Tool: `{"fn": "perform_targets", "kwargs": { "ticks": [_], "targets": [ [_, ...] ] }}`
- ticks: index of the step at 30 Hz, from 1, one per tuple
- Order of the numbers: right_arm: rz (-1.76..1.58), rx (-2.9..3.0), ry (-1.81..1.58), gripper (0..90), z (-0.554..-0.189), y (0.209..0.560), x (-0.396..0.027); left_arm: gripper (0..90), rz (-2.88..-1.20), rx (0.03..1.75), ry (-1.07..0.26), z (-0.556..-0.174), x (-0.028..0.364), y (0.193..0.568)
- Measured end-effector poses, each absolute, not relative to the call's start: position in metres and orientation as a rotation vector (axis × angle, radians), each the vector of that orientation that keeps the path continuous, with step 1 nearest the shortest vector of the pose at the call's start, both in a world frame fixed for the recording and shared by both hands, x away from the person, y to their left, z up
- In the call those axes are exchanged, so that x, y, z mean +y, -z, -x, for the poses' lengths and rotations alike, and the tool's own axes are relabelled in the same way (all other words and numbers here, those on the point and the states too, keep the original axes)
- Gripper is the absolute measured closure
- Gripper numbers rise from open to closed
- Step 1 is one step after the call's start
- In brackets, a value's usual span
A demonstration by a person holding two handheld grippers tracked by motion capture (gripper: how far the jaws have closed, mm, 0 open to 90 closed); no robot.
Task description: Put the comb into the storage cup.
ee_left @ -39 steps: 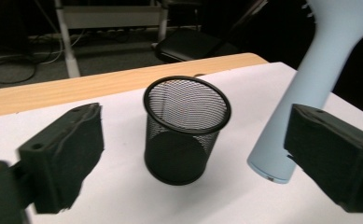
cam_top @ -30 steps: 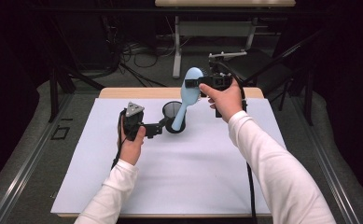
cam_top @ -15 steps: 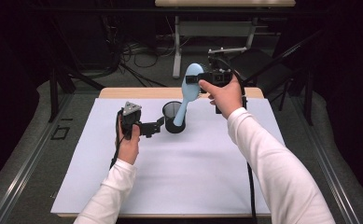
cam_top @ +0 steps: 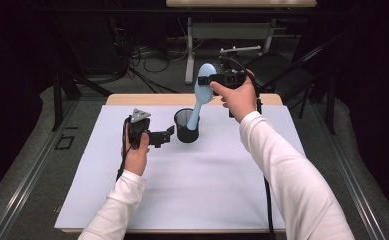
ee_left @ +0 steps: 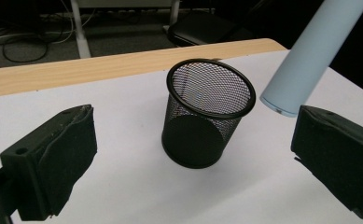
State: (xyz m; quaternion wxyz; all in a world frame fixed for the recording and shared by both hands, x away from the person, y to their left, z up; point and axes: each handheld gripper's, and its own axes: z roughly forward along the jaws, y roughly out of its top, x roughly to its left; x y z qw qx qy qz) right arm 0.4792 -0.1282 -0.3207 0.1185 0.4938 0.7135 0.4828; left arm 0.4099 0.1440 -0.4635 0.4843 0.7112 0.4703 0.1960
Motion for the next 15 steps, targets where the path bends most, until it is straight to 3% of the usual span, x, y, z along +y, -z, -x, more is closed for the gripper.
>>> {"fn": "perform_targets", "kwargs": {
  "ticks": [15],
  "targets": [
    [-1.368,2.082,-1.346,48.3,-0.491,0.324,-0.108,0.5,-1.713,1.145,-0.468,-0.41,0.149,0.461]
  ]
}}
